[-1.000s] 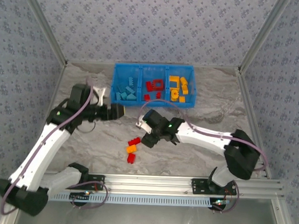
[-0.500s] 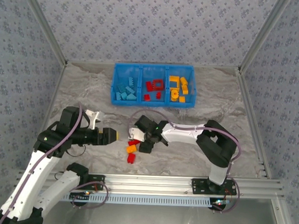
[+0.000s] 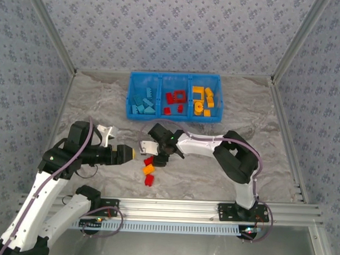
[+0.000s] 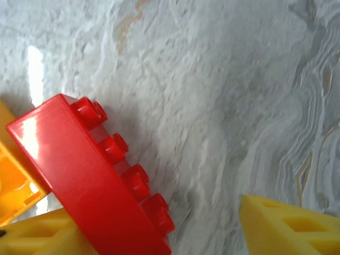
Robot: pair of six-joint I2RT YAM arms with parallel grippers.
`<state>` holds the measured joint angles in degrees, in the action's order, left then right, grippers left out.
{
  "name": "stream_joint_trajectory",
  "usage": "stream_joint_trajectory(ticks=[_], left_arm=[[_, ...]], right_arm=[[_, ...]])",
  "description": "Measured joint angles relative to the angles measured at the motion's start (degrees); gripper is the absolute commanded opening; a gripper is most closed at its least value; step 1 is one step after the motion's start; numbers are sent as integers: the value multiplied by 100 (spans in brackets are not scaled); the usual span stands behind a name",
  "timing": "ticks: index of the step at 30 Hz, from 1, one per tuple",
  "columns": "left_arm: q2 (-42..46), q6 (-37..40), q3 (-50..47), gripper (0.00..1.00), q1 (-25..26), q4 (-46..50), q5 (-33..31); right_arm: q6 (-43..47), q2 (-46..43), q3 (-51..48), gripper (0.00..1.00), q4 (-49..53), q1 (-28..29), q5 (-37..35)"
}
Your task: Sort the legos into containers by color
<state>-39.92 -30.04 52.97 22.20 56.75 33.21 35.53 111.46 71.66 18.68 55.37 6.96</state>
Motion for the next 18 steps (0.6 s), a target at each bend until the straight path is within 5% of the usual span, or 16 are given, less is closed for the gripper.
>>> stream_joint_trajectory(ticks=[11,18], left_arm=[[-37,0,0,78,0,-37,-2],[-35,0,0,78,0,-37,-2]], right_arm=[[55,236,474,42,424,-2,407],[48,354,522,56,557,-17,479]])
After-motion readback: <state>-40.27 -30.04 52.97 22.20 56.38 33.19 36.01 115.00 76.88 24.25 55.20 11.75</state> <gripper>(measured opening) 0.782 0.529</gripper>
